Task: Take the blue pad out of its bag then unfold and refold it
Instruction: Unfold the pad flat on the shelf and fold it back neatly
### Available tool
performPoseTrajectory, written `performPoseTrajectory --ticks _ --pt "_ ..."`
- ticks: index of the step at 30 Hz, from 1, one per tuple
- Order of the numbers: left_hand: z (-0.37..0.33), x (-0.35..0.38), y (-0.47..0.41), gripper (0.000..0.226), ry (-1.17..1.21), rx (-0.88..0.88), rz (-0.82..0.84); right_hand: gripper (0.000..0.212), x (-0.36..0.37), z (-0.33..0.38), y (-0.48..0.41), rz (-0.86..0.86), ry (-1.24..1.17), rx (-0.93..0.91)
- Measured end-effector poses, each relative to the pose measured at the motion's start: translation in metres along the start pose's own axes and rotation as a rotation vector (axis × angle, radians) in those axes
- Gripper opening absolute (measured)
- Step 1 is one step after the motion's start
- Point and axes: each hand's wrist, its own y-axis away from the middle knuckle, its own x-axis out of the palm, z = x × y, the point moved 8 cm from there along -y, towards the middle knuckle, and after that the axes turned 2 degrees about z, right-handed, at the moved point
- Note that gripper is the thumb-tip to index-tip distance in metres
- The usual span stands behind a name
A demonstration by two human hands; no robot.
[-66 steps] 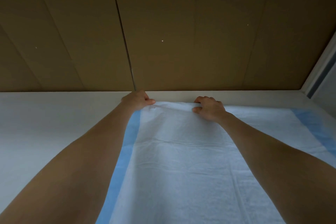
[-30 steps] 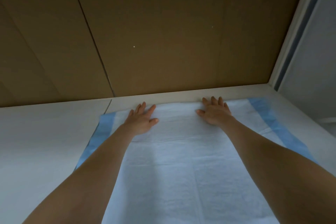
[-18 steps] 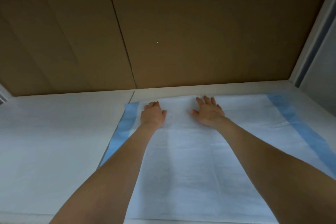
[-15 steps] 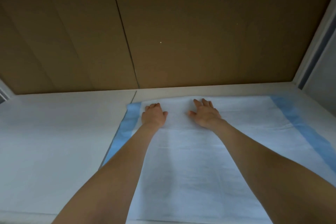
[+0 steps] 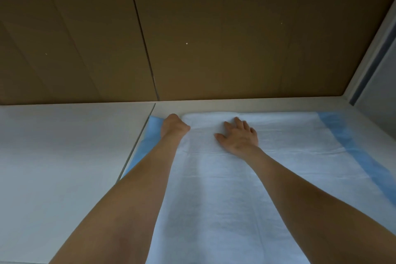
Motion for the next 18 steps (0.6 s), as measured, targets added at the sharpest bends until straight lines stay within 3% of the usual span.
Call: performPoseTrajectory --ticks 4,9,12,18 --pt "0.005 -0.001 -0.004 0.038 0.149 -0.063 0.038 0.063 -0.005 0.0 0.002 -0.017 -0.029 0.002" --pt "-0.003 -0.008 -0.001 0.01 0.377 -0.027 0.056 0.064 -0.015 -0.001 0.004 -0.068 -0.082 0.004" --pt "-0.002 -0.009 0.002 0.022 0.535 -0.025 0.078 0.065 -0.018 -0.001 0.007 -0.075 -0.112 0.003" --pt "-0.008 -0.007 0.007 0.005 0.724 0.004 0.207 0.065 -0.021 -0.002 0.01 -0.089 -0.127 -0.005"
